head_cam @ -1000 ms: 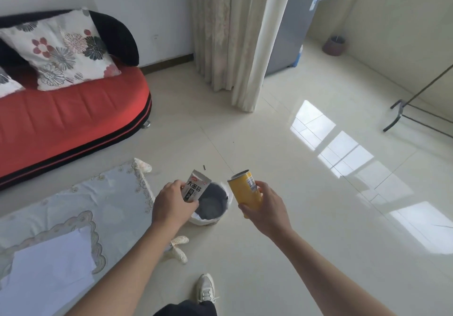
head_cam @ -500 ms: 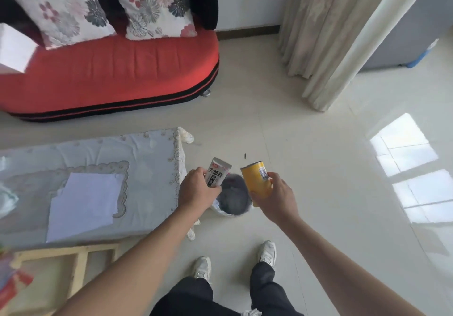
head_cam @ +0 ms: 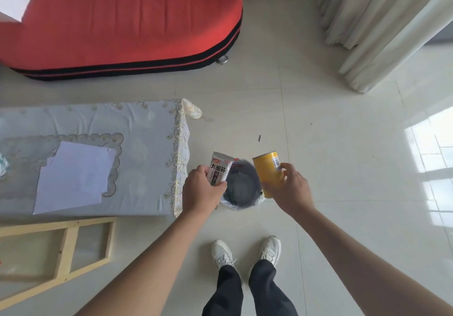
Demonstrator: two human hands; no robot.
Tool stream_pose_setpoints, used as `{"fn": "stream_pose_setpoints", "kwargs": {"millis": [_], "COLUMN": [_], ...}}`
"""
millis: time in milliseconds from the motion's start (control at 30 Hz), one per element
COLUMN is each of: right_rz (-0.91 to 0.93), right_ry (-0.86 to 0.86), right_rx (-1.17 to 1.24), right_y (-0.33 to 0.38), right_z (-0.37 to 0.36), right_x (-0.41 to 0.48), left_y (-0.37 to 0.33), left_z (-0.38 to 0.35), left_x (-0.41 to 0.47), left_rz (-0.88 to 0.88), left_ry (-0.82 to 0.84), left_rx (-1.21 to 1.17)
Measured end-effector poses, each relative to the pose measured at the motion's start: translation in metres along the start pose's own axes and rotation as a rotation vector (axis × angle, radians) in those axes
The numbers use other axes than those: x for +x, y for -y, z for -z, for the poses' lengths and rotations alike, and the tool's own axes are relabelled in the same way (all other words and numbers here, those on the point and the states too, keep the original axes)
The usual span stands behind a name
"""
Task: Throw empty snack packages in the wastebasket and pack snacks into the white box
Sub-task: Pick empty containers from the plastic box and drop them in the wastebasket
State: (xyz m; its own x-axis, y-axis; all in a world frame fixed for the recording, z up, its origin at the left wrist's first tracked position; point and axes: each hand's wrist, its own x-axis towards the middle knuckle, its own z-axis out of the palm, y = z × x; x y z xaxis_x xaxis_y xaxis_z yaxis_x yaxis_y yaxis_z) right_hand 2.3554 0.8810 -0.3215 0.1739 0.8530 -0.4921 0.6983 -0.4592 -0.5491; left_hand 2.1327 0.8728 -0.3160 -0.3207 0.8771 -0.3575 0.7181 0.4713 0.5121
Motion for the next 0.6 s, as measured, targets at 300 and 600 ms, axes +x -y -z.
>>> {"fn": "stream_pose_setpoints", "kwargs": {"millis": [300,600], "right_rz": [-0.082,-0.171], "right_ry": [0.061,0.092], "right_rx": [0.003,0.003], "right_y": [-0.043,-0.093], "right_z": [-0.096,-0.193], "right_x": [0.056,0.104], "left_y": [0.065,0.124], "left_z": [-0.096,-0.191], "left_x": [0.05,0.102], "left_rz": [0.008,0.117], "left_ry": [-0.048,0.008], "left_rx": [-0.016,-0.084]}}
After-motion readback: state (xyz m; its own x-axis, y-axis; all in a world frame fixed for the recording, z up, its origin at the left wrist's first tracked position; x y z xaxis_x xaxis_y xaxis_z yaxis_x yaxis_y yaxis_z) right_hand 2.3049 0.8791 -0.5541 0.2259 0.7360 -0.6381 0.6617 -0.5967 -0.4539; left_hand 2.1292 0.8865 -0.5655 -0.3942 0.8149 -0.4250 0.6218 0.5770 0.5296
